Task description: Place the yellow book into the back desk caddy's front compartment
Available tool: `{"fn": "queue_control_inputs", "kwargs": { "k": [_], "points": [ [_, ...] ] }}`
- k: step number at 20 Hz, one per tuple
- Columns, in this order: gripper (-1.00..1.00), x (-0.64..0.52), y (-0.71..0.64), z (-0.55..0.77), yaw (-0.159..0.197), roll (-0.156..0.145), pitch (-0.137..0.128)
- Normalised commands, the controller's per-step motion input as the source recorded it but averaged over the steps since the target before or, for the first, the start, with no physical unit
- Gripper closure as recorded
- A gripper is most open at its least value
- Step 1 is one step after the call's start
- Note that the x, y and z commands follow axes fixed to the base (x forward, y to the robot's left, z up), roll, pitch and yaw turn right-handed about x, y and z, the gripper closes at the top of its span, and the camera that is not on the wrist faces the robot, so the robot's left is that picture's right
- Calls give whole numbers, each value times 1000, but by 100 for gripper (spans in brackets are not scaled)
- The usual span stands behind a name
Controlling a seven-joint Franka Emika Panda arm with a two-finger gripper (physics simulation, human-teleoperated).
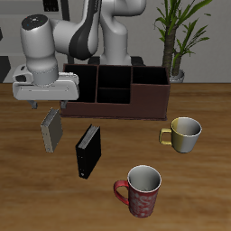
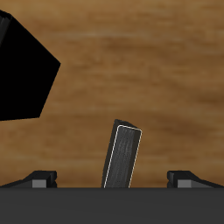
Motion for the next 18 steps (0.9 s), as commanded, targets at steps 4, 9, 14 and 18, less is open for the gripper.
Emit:
{"fn": "queue_control_inputs", "kwargs": {
  "k": [4,9,14,18],
  "points": [
    [-100,25,4,-287,-8,-6,18],
    [-100,11,-37,-265,-24,-2,25],
    [-100,15,-24,-159,-11,-6,12],
    [-100,-14,-39,-110,-30,-1,7]
  ]
}}
